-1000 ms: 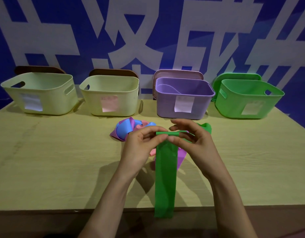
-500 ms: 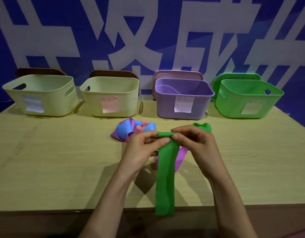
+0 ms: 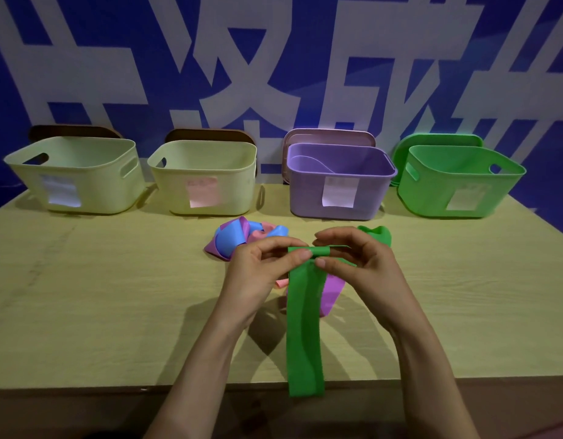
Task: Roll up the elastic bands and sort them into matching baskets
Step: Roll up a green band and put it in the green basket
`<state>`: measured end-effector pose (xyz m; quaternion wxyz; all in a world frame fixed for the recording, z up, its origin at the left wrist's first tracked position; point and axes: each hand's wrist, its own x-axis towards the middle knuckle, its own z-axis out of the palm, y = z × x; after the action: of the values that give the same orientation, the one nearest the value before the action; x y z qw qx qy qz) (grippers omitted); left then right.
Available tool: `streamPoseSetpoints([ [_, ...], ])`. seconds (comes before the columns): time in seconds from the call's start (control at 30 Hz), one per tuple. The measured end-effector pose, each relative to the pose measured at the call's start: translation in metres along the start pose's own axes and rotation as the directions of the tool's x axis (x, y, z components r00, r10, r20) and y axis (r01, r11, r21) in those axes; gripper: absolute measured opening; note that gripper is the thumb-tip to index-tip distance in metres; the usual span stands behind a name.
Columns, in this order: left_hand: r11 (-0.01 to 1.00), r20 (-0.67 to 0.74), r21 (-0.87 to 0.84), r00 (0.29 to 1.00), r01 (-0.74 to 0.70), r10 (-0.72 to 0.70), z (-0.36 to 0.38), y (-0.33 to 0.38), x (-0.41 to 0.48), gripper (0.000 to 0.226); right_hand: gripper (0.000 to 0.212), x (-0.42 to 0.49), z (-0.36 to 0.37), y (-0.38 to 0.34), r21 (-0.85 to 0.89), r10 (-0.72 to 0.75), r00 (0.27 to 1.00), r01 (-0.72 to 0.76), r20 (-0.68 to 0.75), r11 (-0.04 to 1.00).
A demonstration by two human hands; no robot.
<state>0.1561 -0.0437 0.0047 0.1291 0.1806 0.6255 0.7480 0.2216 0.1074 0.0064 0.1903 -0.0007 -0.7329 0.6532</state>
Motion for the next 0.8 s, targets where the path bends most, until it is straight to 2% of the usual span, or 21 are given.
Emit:
streamPoseSetpoints([
  [0.07,1.000,0.003,0.007,1.000,-0.014,0.014,-0.0009,0.0002,-0.0004,0.014,0.027,0.0005,-0.0004,-0.0004,-0.047,0.016,1.000,-0.015,0.019,0.999],
  [0.2,0.999,0.007,0.023,1.000,-0.024,0.024,0.0005,0.0000,-0.0001,0.016,0.011,0.0015,0.0008,0.0000,-0.069,0.024,1.000,-0.023,0.017,0.997],
  [0.33,0.997,0.056,-0.031,0.996,0.075,-0.073,0.0023,-0.0024,-0.0004,0.025,0.011,0.0029,0.0034,0.0024,0.014,0.027,0.998,-0.026,-0.056,1.000],
  [0.47,0.990,0.075,0.011,0.987,0.140,-0.140,-0.0012,-0.0055,0.0000,0.019,0.015,0.0028,0.0031,0.0005,0.080,0.031,0.997,-0.025,-0.066,0.996],
  [0.63,0.987,0.095,-0.003,0.983,0.159,-0.157,-0.0040,-0.0032,0.0019,0.015,0.023,0.0013,0.0001,-0.0019,-0.007,0.006,0.999,-0.006,-0.052,1.000],
  [0.8,0.994,0.165,0.030,0.980,0.108,-0.111,-0.0060,-0.0001,0.0003,0.028,0.028,0.0010,0.0009,-0.0012,-0.018,-0.018,0.998,0.017,-0.068,1.000],
])
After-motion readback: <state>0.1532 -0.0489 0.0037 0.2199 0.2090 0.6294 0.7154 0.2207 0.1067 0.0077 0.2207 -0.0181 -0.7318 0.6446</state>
